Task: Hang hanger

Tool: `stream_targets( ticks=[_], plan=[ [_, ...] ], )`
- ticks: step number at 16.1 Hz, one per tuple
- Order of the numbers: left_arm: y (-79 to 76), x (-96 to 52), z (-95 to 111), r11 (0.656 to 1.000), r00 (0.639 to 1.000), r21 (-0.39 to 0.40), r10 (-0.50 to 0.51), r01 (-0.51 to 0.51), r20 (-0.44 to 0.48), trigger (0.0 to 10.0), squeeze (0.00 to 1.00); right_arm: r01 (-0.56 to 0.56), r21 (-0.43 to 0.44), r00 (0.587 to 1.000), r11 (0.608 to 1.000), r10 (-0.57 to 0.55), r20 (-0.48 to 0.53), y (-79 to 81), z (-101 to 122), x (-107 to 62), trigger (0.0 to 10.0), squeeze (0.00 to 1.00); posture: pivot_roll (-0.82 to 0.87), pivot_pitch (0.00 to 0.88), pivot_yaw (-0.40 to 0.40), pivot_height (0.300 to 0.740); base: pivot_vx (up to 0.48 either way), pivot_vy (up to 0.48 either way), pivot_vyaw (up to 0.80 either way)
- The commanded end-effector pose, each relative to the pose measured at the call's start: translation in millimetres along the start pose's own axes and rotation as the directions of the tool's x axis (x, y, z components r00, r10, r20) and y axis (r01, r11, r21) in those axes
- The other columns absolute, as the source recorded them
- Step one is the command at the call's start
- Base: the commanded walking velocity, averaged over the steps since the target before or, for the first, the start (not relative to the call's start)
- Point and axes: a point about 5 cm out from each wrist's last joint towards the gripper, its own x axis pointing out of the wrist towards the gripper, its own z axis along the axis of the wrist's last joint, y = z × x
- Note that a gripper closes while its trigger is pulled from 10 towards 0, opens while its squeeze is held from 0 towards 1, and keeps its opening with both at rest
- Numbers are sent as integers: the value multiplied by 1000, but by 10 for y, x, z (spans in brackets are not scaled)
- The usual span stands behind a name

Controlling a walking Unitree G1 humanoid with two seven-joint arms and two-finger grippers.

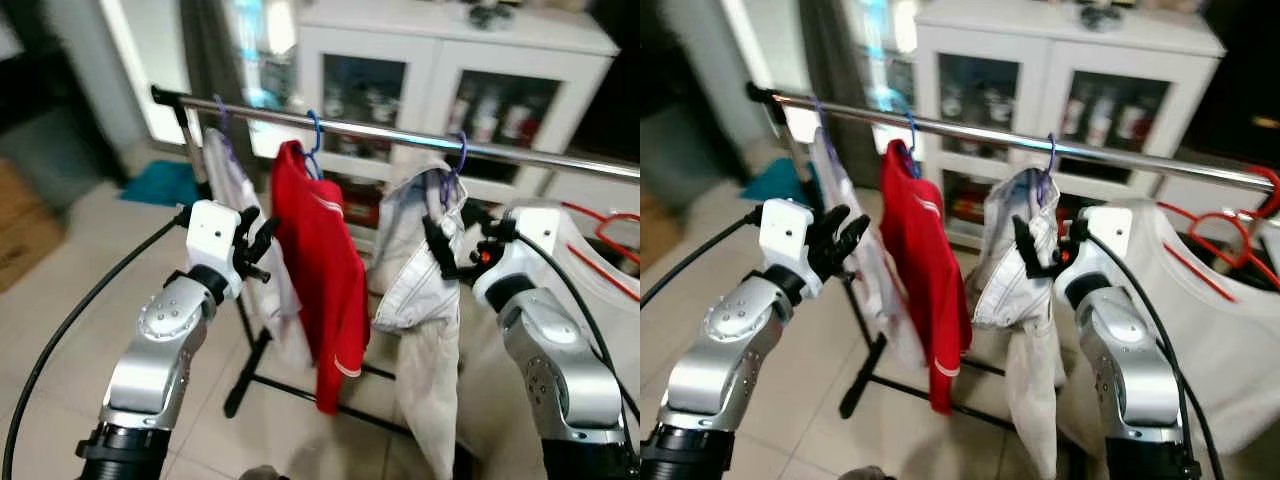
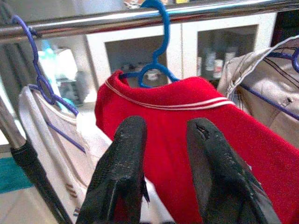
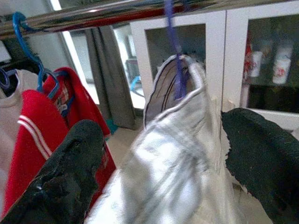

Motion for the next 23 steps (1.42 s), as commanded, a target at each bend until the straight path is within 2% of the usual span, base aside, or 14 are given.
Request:
stream_targets(
  ticks=[1, 8, 12, 14, 16, 17, 18, 20, 23],
  plan=[
    [-81, 39, 20, 999, 999, 15, -36, 36, 7, 10000, 0, 51, -21, 999, 999, -50, 16, -117, 21, -21, 10000, 1000, 37, 0, 47, 740, 0, -401, 0],
    [-102, 45, -3, 999, 999, 15, -53, 53, 2, 10000, 0, 138, 26, 987, 990, -140, 81, -246, 119, -32, 10000, 1000, 36, 0, 46, 740, 0, -400, 0],
    [-113, 35, -17, 996, 996, 12, -83, 83, -15, 10000, 0, -15, -2, 994, 1000, 15, 107, -172, 196, -42, 10000, 1000, 43, 0, 39, 740, 0, -294, 0],
    [-131, -20, 50, 978, 978, -13, -207, 207, 4, 10000, 0, -34, -41, 995, 999, 38, 95, -252, 260, -57, 10000, 1000, 41, 0, 41, 740, 0, 0, 0],
    [-184, -89, 89, 934, 935, -51, -356, 355, -14, 10000, 0, 33, -54, 999, 998, -31, 44, -405, 258, -21, 10000, 1000, 39, 0, 43, 740, 0, 0, 0],
    [-197, -116, 96, 911, 911, -49, -411, 409, -30, 10000, 0, 57, -47, 998, 997, -57, -3, -463, 220, 11, 10000, 620, 39, 0, 43, 740, 0, 0, 0],
    [-204, -133, 92, 892, 891, -56, -451, 448, -45, 10000, 0, 64, -46, 997, 997, -66, -50, -494, 174, 46, 10000, 0, 37, 0, 50, 740, 0, 0, 0],
    [-230, -153, 53, 849, 845, -72, -528, 523, -82, 10000, 0, 52, -69, 991, 996, -60, -116, -524, 90, 166, 10000, 0, 33, 0, 56, 740, 0, 0, 0],
    [-284, -118, 47, 834, 829, -75, -552, 547, -88, 10000, 0, 102, -42, 987, 994, -106, -118, -621, 90, 410, 10000, 0, 32, 0, 66, 740, 0, 0, 0]
  ],
)
